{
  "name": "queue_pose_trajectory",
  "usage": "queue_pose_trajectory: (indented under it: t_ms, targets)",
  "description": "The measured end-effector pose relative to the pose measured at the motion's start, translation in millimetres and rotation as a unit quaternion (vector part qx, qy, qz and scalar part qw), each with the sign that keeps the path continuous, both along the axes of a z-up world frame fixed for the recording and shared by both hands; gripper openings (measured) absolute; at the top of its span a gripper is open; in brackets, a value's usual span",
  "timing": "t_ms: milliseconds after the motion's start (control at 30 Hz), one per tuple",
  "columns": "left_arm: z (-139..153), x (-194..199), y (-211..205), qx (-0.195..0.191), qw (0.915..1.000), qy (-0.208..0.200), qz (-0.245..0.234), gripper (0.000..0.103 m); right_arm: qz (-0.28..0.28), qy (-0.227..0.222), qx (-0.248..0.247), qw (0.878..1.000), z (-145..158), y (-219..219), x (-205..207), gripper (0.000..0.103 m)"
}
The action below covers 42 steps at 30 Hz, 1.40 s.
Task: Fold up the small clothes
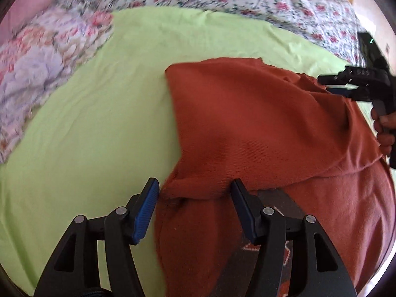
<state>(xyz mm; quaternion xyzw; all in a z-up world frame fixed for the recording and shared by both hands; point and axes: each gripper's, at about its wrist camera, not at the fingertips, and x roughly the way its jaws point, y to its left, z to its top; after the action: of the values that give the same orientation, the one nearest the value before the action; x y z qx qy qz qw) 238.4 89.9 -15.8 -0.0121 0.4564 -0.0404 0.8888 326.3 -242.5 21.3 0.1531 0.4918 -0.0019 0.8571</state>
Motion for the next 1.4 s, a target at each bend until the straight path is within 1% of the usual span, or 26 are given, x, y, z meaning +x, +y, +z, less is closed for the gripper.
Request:
queue_pose_trajectory:
  t_ms: [33,67,100,133,167,200,233,300,333,367,400,433,500,567,667,767,833,867,933,1000,1067,1133,1233,1267,1333,1400]
  targets:
    - [-2,4,1,-0.013,0.9999,0.005,0.005,0.061,0.005,0.014,0.007,1.000,-11,0,10,0.062]
    - [-5,7,3,-0.024,0.9996,0.008,0.010,0.061,0.011,0.028,0.013,0.999,-21,1,16,0.055]
    - [-6,9,3,-0.027,0.9994,0.011,0.015,0.062,0.014,0.039,0.010,0.999,-29,2,19,0.025]
    - [-7,10,3,-0.025,0.9995,0.012,0.017,0.063,0.012,0.048,0.004,0.999,-36,2,20,0.009]
    - [-7,11,1,-0.019,0.9996,0.010,0.017,0.063,0.005,0.044,0.012,0.999,-36,-1,17,0.006]
    - [-6,10,-1,-0.013,0.9997,0.008,0.017,0.063,-0.007,0.021,0.026,0.999,-29,-6,9,0.006]
    - [-7,9,-2,-0.008,0.9998,0.006,0.016,0.063,-0.023,-0.019,0.037,0.999,-14,-13,-4,0.006]
    - [-7,9,-4,-0.004,0.9999,0.005,0.013,0.063,-0.060,-0.106,0.051,0.991,21,-28,-42,0.006]
    - [-7,9,-4,-0.005,0.9999,0.005,0.010,0.064,-0.086,-0.146,0.054,0.984,37,-38,-67,0.006]
    - [-7,9,-6,-0.007,0.9999,0.005,0.007,0.065,-0.109,-0.167,0.056,0.978,45,-46,-87,0.006]
    - [-7,8,-7,-0.003,1.0000,0.005,0.005,0.065,-0.130,-0.175,0.060,0.974,47,-55,-106,0.006]
    - [-8,9,-10,0.003,1.0000,0.005,0.003,0.065,-0.147,-0.172,0.063,0.972,41,-63,-121,0.006]
    - [-7,6,-15,0.017,0.9998,0.004,-0.002,0.065,-0.159,-0.148,0.065,0.974,22,-71,-137,0.006]
    - [-7,1,-18,0.020,0.9997,0.007,-0.011,0.063,-0.169,-0.121,0.078,0.975,-1,-77,-149,0.006]
    - [-9,-5,-18,0.027,0.9994,0.007,-0.020,0.064,-0.179,-0.112,0.091,0.973,-15,-79,-156,0.006]
    - [-9,-7,-11,0.020,0.9997,0.010,-0.011,0.065,-0.177,-0.134,0.077,0.972,-4,-75,-161,0.006]
    - [-9,-7,-5,0.008,0.9999,0.013,-0.003,0.065,-0.181,-0.158,0.039,0.970,8,-69,-165,0.006]
    - [-9,-7,-3,0.004,0.9999,0.013,0.000,0.065,-0.184,-0.155,0.026,0.970,10,-69,-165,0.006]
    - [-10,-6,-4,0.005,0.9999,0.014,0.002,0.065,-0.191,-0.138,0.029,0.971,6,-74,-162,0.006]
    - [-9,-6,-5,0.009,0.9999,0.013,0.005,0.065,-0.188,-0.099,0.044,0.976,-9,-81,-154,0.006]
    - [-8,-6,-2,0.012,0.9996,0.012,0.021,0.065,-0.190,-0.079,0.065,0.976,-19,-84,-154,0.007]
    - [-6,-5,9,0.004,0.9985,0.011,0.054,0.065,-0.188,-0.083,0.056,0.977,-20,-80,-157,0.007]
    - [-5,-2,32,-0.056,0.9941,0.014,0.092,0.065,-0.178,-0.094,0.045,0.978,-19,-73,-158,0.008]
    - [-6,-1,36,-0.067,0.9930,0.014,0.097,0.065,-0.173,-0.096,0.039,0.979,-18,-71,-158,0.008]
    - [-5,-2,38,-0.073,0.9920,0.011,0.102,0.065,-0.171,-0.095,0.024,0.980,-19,-71,-156,0.008]
    - [-6,-3,36,-0.065,0.9925,0.009,0.104,0.065,-0.179,-0.094,0.022,0.979,-20,-74,-158,0.008]
